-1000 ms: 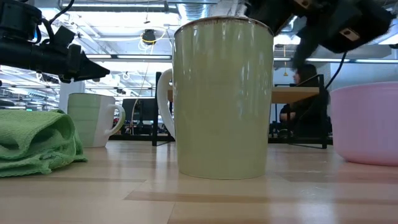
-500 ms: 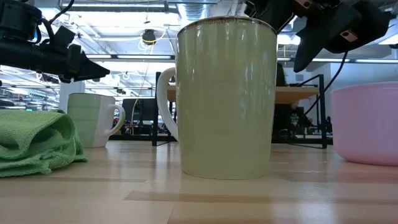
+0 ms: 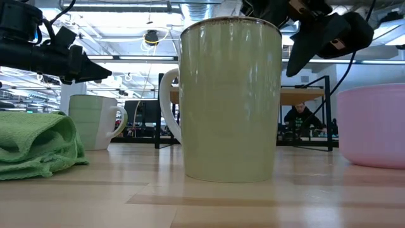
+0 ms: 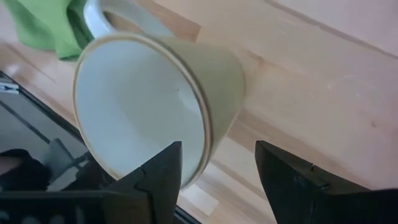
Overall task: Stack small to large cups/mugs on shelf
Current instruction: Put the yellow mug on the shelf
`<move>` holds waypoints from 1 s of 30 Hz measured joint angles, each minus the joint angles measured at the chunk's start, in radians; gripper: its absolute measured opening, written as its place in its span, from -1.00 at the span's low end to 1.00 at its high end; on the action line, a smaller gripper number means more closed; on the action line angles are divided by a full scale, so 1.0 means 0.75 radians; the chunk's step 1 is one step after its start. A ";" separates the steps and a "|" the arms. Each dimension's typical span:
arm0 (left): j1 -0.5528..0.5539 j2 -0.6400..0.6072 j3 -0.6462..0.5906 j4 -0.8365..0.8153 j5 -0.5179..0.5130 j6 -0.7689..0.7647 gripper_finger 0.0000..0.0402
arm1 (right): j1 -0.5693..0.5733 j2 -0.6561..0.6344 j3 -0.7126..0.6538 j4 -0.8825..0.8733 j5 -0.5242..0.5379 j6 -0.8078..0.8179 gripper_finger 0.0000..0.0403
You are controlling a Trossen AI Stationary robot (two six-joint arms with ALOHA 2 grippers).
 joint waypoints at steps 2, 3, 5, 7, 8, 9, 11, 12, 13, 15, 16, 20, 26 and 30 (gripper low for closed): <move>0.001 0.000 0.000 0.000 0.000 0.000 -0.08 | -0.005 0.000 0.000 0.002 0.000 -0.004 0.12; 0.000 0.000 0.000 0.000 0.000 0.000 -0.08 | -0.010 0.000 0.000 0.003 -0.001 -0.028 0.12; 0.001 0.000 0.000 0.000 0.000 0.000 -0.08 | -0.017 0.000 0.000 0.003 0.000 -0.121 0.12; 0.000 0.000 0.000 0.000 0.000 0.000 -0.08 | -0.025 0.000 0.000 0.010 0.000 -0.168 0.12; 0.000 0.000 0.000 0.000 0.000 0.000 -0.08 | -0.027 0.000 0.000 0.015 0.000 -0.171 0.12; 0.000 0.000 0.000 0.000 -0.001 0.000 -0.08 | -0.028 0.000 0.000 0.021 0.000 -0.173 0.12; 0.000 0.000 0.000 0.000 -0.001 0.000 -0.08 | -0.030 0.000 0.000 0.021 0.000 -0.173 0.12; 0.000 0.000 0.000 0.000 -0.001 0.000 -0.08 | -0.034 0.000 0.000 0.022 0.000 -0.174 0.12; 0.000 0.000 0.000 0.000 -0.001 0.000 -0.08 | -0.036 0.000 0.000 0.021 0.000 -0.175 0.12; 0.000 0.000 0.000 0.000 0.000 0.000 -0.08 | -0.035 0.000 0.000 0.022 0.008 -0.175 0.12; 0.001 0.000 0.000 0.000 -0.001 0.000 -0.08 | -0.035 0.000 0.000 0.021 0.013 -0.176 0.12; 0.000 0.000 0.000 0.000 -0.001 0.000 -0.08 | -0.035 0.000 0.000 0.021 0.022 -0.177 0.12; 0.000 0.000 0.000 0.000 -0.001 0.000 -0.08 | -0.035 0.000 0.000 0.026 0.046 -0.279 0.12; 0.000 0.000 0.000 0.000 -0.001 0.000 -0.08 | -0.035 0.000 0.000 0.028 0.046 -0.276 0.12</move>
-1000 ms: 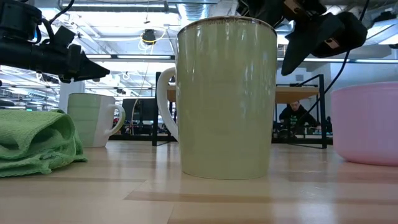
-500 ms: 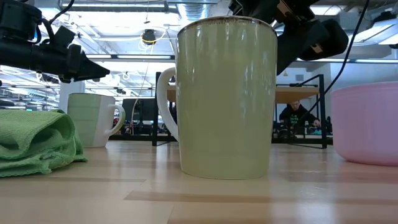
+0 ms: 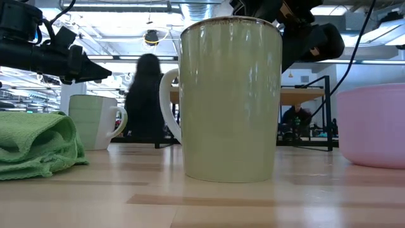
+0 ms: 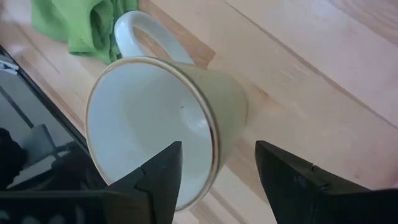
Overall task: Stack small to large cups/mugs on shelf
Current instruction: Put the yellow mug on the shelf
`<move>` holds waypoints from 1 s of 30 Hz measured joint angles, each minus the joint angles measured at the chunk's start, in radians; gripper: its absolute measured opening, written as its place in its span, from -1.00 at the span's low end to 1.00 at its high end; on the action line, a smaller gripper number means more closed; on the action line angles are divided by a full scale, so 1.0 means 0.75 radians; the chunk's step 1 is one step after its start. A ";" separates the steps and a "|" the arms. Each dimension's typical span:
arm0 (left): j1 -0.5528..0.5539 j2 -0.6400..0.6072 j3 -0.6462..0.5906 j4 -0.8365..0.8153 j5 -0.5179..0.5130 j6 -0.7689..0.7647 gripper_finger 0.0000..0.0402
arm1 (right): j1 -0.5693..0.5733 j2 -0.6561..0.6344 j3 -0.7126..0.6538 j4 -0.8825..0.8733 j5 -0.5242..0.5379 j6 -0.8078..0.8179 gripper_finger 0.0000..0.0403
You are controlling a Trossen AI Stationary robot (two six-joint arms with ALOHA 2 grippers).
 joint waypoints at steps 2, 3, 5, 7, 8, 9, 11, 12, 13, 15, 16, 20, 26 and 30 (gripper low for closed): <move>0.000 0.000 0.000 0.000 0.000 0.000 -0.08 | 0.000 0.000 0.000 0.000 0.000 0.015 0.12; 0.000 0.000 0.000 0.000 0.000 0.000 -0.08 | 0.000 0.000 0.000 0.000 0.000 0.016 0.12; 0.000 0.000 0.000 0.000 0.000 0.000 -0.08 | 0.000 0.000 0.000 0.000 0.000 0.019 0.12; 0.000 0.000 0.000 0.000 0.000 0.000 -0.08 | 0.000 0.000 0.000 0.000 0.000 0.053 0.12; 0.000 0.000 0.000 0.000 0.000 0.000 -0.08 | 0.000 0.000 0.000 0.000 -0.001 0.086 0.12; 0.000 0.000 0.000 0.000 0.000 0.000 -0.08 | 0.000 0.000 0.000 0.000 0.000 0.126 0.12; 0.000 0.000 0.000 0.000 0.000 0.000 -0.08 | 0.000 0.000 0.000 -0.001 -0.001 0.196 0.12; 0.000 0.000 0.000 0.000 0.000 0.000 -0.08 | 0.000 0.000 0.000 -0.001 -0.001 0.221 0.12; 0.000 0.000 0.000 0.000 0.000 0.000 -0.08 | 0.000 0.000 0.000 -0.001 -0.001 0.238 0.12; 0.000 0.000 0.000 0.000 0.000 0.000 -0.08 | 0.004 0.000 -0.003 0.000 -0.001 0.280 0.12; 0.000 0.000 0.000 0.000 0.000 0.000 -0.08 | 0.009 0.000 -0.011 -0.001 -0.001 0.310 0.12; 0.000 0.000 0.000 0.000 0.000 0.000 -0.08 | 0.020 -0.001 -0.028 -0.035 -0.010 0.386 0.06; 0.000 -0.001 0.000 0.000 0.000 0.000 -0.08 | 0.020 -0.001 -0.028 -0.021 -0.014 0.393 -0.18; 0.000 -0.001 0.000 0.000 0.000 0.000 -0.08 | 0.021 -0.001 -0.028 -0.018 -0.016 0.384 -0.38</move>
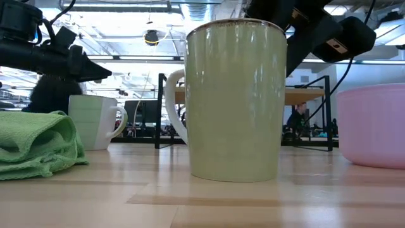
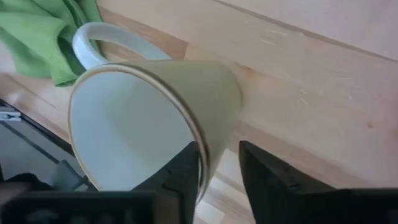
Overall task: Stack small to large cups/mugs on shelf
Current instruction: Put the yellow mug on the shelf
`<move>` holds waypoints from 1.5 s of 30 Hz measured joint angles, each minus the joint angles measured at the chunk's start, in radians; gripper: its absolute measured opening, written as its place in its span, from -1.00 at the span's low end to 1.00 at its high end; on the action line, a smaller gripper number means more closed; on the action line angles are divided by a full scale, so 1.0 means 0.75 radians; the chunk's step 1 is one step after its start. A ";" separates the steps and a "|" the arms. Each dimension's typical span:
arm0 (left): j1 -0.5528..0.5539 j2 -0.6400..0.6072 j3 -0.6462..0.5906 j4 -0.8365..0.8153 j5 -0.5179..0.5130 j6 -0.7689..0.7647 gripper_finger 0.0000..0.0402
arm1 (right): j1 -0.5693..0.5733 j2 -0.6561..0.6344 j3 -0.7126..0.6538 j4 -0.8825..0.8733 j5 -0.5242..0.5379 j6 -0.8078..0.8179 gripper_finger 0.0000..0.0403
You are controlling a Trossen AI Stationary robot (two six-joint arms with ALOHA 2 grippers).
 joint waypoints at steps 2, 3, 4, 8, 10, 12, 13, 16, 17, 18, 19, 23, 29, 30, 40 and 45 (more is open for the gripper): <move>0.000 0.001 0.000 0.000 0.000 0.000 -0.08 | 0.000 0.000 0.000 0.000 0.000 0.000 -0.47; 0.000 0.000 0.000 0.000 0.000 0.000 -0.08 | 0.000 0.000 0.000 0.000 0.000 -0.001 -0.50; 0.000 0.000 0.000 0.000 0.000 0.000 -0.08 | -0.001 0.000 0.000 -0.001 0.000 -0.001 -0.53; 0.000 0.000 0.000 0.000 0.000 0.000 -0.08 | -0.001 0.000 0.000 -0.001 -0.001 -0.032 -0.63; 0.000 0.000 0.000 0.000 0.000 0.000 -0.08 | -0.001 -0.001 0.000 -0.002 0.001 -0.057 -0.66; 0.000 0.000 0.000 0.000 0.000 0.000 -0.08 | -0.001 -0.001 0.000 -0.002 0.001 -0.096 -0.69; 0.000 0.000 0.000 0.000 0.000 0.000 -0.08 | -0.001 -0.001 0.000 -0.002 0.001 -0.112 -0.70; 0.000 0.000 0.000 0.001 0.000 0.000 -0.08 | -0.011 -0.001 0.000 -0.002 0.000 -0.176 -0.76; 0.000 0.000 0.000 0.000 0.000 0.000 -0.08 | -0.012 -0.001 -0.001 -0.002 0.000 -0.198 -0.79; 0.000 0.000 0.000 0.001 0.000 0.000 -0.08 | -0.015 -0.001 -0.002 -0.003 0.001 -0.222 -0.82; -0.001 0.000 0.000 0.001 0.000 0.000 -0.08 | -0.021 0.000 -0.003 -0.005 0.002 -0.250 -0.86; 0.000 0.000 0.000 0.000 0.000 0.000 -0.08 | -0.038 0.001 -0.003 -0.004 0.004 -0.360 -0.91; 0.000 0.000 0.000 0.000 0.000 0.000 -0.08 | -0.059 0.000 0.000 -0.034 0.004 -0.479 -0.91; 0.000 0.000 0.000 0.000 0.000 0.000 -0.08 | -0.063 0.000 0.001 -0.042 0.004 -0.508 -0.91; 0.000 0.000 0.000 0.000 0.000 0.000 -0.08 | -0.125 0.001 0.084 -0.150 0.006 -0.988 -0.91; 0.000 0.000 0.000 0.001 0.000 0.000 -0.08 | -0.185 0.001 0.128 -0.215 0.010 -1.149 -0.91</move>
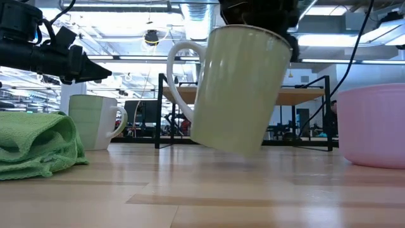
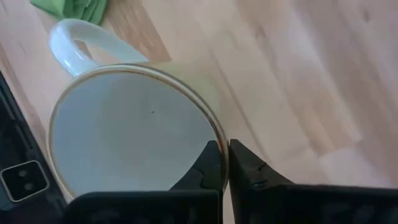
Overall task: Stack small to large cups/mugs on shelf
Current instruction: Put the yellow mug on the shelf
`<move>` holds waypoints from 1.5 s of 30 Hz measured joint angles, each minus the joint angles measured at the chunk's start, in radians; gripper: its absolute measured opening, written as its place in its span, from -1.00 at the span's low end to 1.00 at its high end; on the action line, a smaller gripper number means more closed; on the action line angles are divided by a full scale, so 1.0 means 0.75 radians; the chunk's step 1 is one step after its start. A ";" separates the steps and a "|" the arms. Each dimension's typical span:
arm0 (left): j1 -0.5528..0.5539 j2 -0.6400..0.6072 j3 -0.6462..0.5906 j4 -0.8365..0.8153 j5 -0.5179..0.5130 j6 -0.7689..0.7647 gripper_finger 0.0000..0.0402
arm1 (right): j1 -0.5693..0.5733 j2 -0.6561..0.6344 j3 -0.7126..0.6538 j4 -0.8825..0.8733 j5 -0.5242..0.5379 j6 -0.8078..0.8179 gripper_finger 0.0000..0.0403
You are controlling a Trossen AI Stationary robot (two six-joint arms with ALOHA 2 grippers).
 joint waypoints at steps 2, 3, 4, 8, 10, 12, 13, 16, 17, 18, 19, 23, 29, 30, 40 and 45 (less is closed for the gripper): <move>0.000 0.000 0.000 0.000 0.000 0.000 -0.08 | -0.023 0.000 0.023 -0.028 0.021 -0.072 -0.91; 0.000 0.000 0.000 -0.001 0.000 0.000 -0.08 | -0.034 0.000 0.037 -0.051 0.039 -0.111 -0.91; 0.000 0.000 0.000 0.000 0.000 0.000 -0.08 | -0.044 0.000 0.053 -0.071 0.058 -0.153 -0.91; 0.000 0.000 0.000 0.000 0.000 0.000 -0.08 | -0.086 0.001 0.136 -0.124 0.071 -0.378 -0.91; 0.000 0.000 0.000 0.000 0.000 0.000 -0.08 | -0.106 0.001 0.182 -0.165 0.069 -0.512 -0.91; 0.000 0.000 0.000 0.000 0.000 0.000 -0.08 | -0.127 0.001 0.235 -0.235 0.067 -0.631 -0.91; 0.000 0.000 0.000 0.000 0.000 0.000 -0.08 | -0.137 0.001 0.263 -0.265 0.065 -0.689 -0.91; 0.000 0.000 0.000 -0.001 0.000 0.000 -0.08 | -0.171 0.001 0.340 -0.351 0.082 -0.874 -0.91; 0.000 0.000 0.000 0.000 0.000 0.000 -0.08 | -0.181 0.001 0.358 -0.375 0.101 -0.927 -0.91; 0.000 0.000 0.000 0.000 0.000 0.000 -0.08 | -0.193 0.001 0.373 -0.389 0.122 -0.974 -0.91; -0.001 0.000 0.000 0.000 0.000 0.000 -0.08 | -0.204 0.001 0.386 -0.396 0.142 -1.013 -0.91; 0.000 0.000 0.000 0.000 0.000 -0.001 -0.08 | -0.248 0.000 0.412 -0.425 0.185 -1.152 -0.91; 0.000 0.000 0.000 0.000 0.000 -0.090 -0.08 | -0.296 0.000 0.431 -0.530 0.178 -1.250 -0.91; 0.000 0.000 0.000 0.000 0.000 -0.104 -0.08 | -0.302 -0.004 0.431 -0.552 0.178 -1.259 -0.91; -0.001 0.000 0.000 0.000 0.000 -0.154 -0.08 | -0.319 -0.068 0.432 -0.755 0.196 -1.321 -0.91; 0.000 0.000 -0.001 0.000 0.000 -0.155 -0.08 | -0.316 -0.155 0.454 -0.790 0.199 -1.364 -0.91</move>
